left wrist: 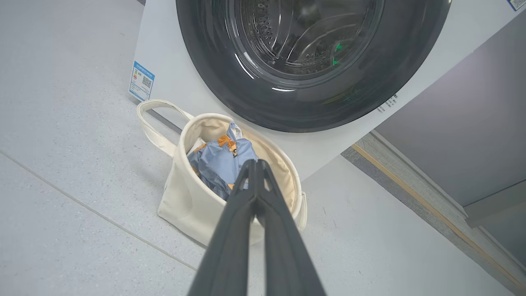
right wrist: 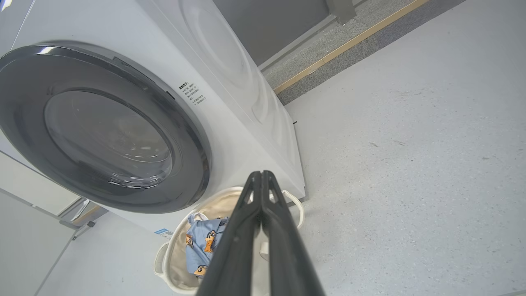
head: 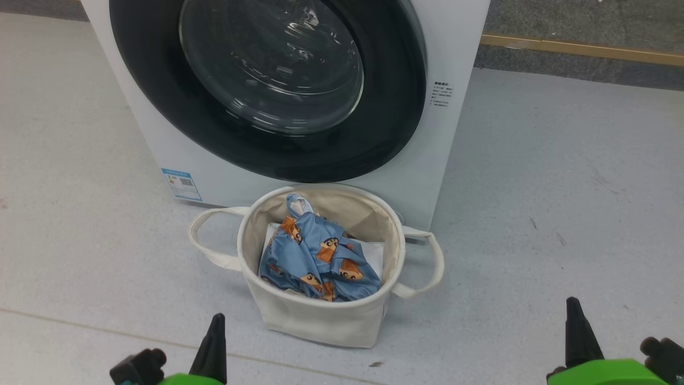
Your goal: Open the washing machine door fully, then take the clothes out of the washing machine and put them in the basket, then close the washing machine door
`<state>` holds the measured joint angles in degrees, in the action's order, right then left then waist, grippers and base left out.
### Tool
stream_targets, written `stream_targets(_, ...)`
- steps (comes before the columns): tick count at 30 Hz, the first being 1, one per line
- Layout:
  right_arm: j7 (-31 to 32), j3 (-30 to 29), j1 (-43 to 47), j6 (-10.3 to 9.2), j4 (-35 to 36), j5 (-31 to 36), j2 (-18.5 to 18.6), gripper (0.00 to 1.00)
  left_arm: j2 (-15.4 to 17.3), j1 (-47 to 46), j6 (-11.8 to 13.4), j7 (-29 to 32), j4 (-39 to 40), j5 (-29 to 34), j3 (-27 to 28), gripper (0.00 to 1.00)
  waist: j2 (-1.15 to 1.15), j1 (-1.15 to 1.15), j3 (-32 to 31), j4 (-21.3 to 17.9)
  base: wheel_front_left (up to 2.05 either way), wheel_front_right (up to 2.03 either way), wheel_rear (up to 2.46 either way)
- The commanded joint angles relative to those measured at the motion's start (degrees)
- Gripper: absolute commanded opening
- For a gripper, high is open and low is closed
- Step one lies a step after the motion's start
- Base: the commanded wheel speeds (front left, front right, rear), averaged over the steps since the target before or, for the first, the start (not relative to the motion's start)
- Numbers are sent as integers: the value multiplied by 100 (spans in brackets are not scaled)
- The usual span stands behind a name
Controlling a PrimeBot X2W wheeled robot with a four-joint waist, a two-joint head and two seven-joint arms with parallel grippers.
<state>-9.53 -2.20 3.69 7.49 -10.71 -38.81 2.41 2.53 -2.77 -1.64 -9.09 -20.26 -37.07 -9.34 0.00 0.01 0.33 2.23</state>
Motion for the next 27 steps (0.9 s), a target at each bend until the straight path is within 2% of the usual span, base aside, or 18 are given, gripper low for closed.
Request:
stream_targets(1,34,4,-252,1,139,-137,93,0,48,-261,-64,39,230,-131,126,0,0,-1,0,-2,0,0,0)
stream_targets(27,451,-63,-465,1,2,-1739,124,0,66,-282,-219,467,348,-1759,531,0,0,-1,-4,-68,0,0,0)
